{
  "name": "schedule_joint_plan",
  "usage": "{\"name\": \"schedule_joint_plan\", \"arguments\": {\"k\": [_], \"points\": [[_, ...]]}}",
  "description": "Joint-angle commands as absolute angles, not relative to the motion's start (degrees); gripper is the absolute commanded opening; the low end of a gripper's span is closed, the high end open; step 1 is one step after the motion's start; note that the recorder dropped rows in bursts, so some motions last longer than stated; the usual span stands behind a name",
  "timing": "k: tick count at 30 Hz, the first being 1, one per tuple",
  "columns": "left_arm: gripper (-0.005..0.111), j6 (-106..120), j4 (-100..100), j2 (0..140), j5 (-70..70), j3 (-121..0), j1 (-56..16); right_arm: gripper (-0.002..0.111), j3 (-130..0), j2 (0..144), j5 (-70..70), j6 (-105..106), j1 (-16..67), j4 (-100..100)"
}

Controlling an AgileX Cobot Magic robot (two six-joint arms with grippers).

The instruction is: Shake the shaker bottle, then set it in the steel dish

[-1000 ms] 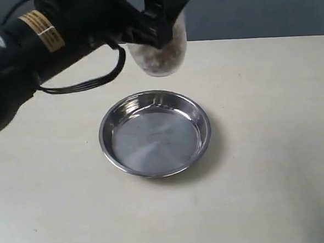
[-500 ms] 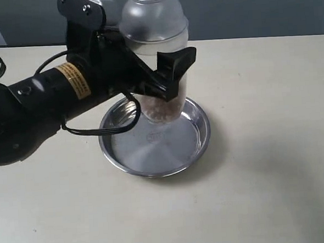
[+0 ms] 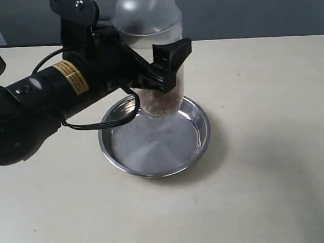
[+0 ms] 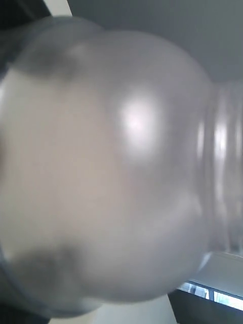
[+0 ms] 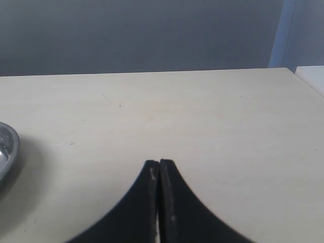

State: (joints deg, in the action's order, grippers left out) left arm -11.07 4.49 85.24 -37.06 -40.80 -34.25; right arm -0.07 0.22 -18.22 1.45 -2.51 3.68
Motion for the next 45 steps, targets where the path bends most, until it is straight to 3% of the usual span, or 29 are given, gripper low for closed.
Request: {"name": "schedule_joint_plan", "arguments": {"k": [1,10,25,45], "points": [[0.000,-7.9,3.5,84.7,-36.8,-41.0,-34.2,-0.001,0.0,0.0,-17.5,1.5,-2.7,3.5],[0.000,-7.8,1.5,84.7,-36.7,-40.6,-34.2,-0.001,0.0,0.0,-17.5,1.5,-2.7,3.5],[0.000,-5.4,0.0,85.6,-50.8,-32.4,-34.2,-0.001,0.0,0.0,-17.5,1.5,-2.7,3.5],[0.000,-5.5,-5.9,103.7,-69.6,-32.4,-34.2,-0.001,0.0,0.0,-17.5,1.5,-2.7,3.5]]}}
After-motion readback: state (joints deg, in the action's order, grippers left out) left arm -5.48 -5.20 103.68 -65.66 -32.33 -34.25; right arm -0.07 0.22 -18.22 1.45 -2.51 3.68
